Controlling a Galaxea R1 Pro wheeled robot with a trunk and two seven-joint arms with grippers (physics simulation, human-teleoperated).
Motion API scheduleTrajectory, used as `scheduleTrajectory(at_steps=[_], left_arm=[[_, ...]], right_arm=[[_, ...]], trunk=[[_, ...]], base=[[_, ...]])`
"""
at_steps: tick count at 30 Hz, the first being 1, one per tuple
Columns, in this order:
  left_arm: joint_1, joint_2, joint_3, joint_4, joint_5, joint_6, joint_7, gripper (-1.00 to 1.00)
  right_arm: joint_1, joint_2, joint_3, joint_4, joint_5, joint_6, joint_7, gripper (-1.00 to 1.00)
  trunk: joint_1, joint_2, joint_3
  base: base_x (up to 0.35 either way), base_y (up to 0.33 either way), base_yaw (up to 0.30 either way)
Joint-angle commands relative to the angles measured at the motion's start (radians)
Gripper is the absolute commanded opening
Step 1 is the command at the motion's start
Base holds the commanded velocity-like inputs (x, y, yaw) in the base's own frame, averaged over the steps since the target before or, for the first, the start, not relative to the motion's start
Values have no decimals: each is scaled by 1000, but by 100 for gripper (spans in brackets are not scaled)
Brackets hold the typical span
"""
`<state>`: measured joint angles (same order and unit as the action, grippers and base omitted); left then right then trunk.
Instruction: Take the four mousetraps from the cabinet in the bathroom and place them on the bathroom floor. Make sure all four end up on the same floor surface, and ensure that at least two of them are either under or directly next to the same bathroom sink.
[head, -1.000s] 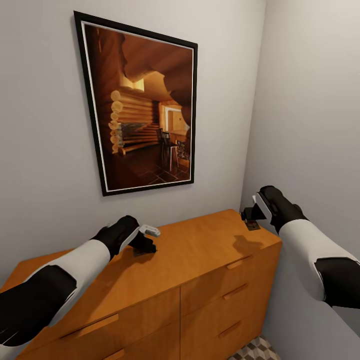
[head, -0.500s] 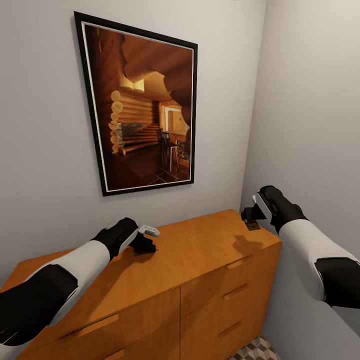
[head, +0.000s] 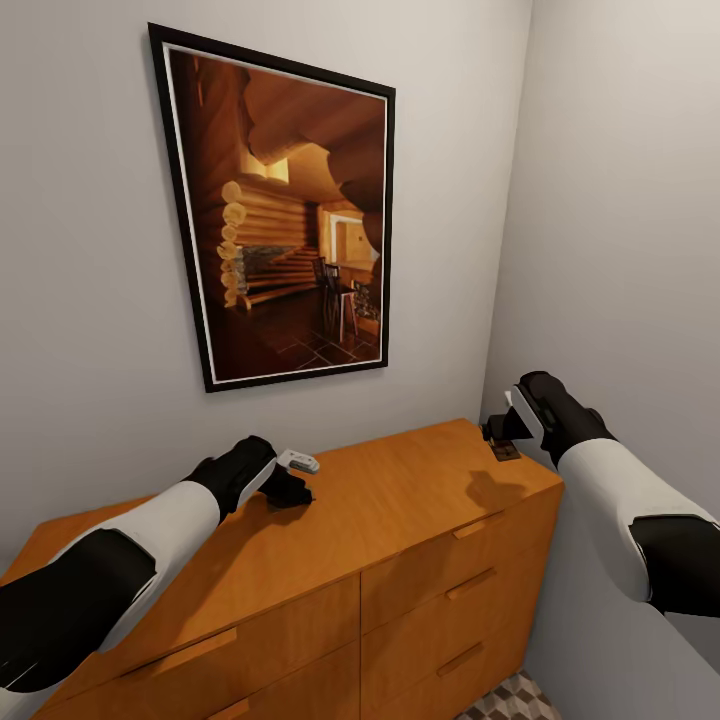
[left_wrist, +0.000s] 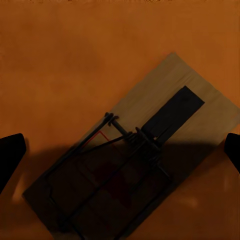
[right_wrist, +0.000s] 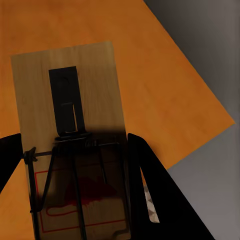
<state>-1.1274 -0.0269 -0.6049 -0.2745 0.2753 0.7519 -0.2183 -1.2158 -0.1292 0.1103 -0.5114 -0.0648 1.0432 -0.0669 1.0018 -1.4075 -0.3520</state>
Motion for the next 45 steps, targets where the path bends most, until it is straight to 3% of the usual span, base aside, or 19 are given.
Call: scheduleTrajectory(at_steps=[1,10,11,31,33,36,38,42,45], left_arm=[[0,0,-13,57,4,-1,0,100],[0,-11,-13,100,6,-48,0,100],[0,-12,-13,105,6,-51,0,-100],[0,-13,-13,88,6,-45,-16,-100],[0,-16,-14,40,4,-9,-33,-100],[0,-13,-10,-133,2,169,-42,-100],[0,-8,-7,-257,3,246,-44,-100],[0,-6,-5,-363,5,285,-45,-100],[0,-7,-4,-391,5,294,-45,-100]], right_arm=[[-1,-1,7,-1,-10,4,-8,-100],[-1,-1,7,-1,-10,4,-8,-100],[-1,-1,7,-1,-10,4,-8,-100],[-1,-19,8,-3,-12,4,-8,-100],[-1,-19,8,-3,-12,4,-8,-100],[-1,-20,7,-3,-12,4,-8,-100],[-1,-20,7,-3,-12,4,-7,-100],[-1,-20,7,-3,-12,4,-7,-100],[-1,-20,7,-3,-12,4,-7,-100]], trunk=[[0,0,-2],[0,0,-2],[0,0,-2],[0,0,-2],[0,0,-2],[0,0,-2],[0,0,-2],[0,0,-2],[0,0,-2]], base=[[0,0,0],[0,0,0],[0,0,0],[0,0,0],[0,0,0],[0,0,0],[0,0,0],[0,0,0],[0,0,0]])
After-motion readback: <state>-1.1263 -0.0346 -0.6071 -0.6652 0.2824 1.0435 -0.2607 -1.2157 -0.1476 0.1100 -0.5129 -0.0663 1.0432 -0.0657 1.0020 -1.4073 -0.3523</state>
